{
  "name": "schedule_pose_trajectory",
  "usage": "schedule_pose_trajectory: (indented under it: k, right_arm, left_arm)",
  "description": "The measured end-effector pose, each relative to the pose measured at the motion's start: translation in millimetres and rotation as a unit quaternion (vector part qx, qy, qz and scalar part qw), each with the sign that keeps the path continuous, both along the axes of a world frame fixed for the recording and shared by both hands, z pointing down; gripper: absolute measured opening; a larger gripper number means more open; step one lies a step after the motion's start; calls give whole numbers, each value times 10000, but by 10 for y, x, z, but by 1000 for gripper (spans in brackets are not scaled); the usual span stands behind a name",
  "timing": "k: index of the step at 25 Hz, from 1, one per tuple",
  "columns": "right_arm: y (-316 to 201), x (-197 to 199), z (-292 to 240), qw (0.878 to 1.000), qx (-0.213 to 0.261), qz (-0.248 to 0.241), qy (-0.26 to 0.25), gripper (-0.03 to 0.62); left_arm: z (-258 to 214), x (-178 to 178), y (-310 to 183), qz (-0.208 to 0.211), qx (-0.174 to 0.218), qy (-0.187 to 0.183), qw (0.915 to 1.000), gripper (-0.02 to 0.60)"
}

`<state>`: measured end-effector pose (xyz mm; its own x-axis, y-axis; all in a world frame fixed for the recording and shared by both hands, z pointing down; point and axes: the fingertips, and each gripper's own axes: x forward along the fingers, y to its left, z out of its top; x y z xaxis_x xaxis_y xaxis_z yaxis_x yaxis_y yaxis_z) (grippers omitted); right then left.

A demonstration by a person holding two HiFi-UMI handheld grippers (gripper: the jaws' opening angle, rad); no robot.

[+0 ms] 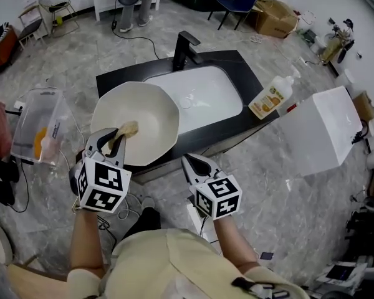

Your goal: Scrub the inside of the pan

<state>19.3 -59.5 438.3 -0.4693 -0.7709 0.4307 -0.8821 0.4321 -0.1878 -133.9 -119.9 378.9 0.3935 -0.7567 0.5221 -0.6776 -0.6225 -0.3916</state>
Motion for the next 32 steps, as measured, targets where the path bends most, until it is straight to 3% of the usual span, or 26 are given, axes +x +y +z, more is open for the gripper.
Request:
schedule_pose_trajectory:
  k: [11,16,19,23,26,32]
  right_arm:
    - [-667,-109,104,9987,-170,436,209,15]
    - [-851,-61,121,9988,-160,451,121,15]
    - [-1015,-6,121,9994,-104,331,43,15]
    - [-1118,10,137,9998,-185,16,-2,15]
    - [-1241,-13,125,9997,-161,-177,-71,15]
    - [-1366,15,209,9985,-280,-460,-128,15]
  left_arm:
    - [246,-19,-998,-170,-372,636,9971,54]
    - [491,13,-1246,-388,-600,615,9955,54]
    - [614,12,-1386,-606,-664,598,9942,54]
    - [812,-6,-1491,-979,-970,860,9867,54]
    - [852,-19,-1681,-1266,-879,1027,9827,54]
    - [1105,94,-1899,-1514,-990,790,9803,54]
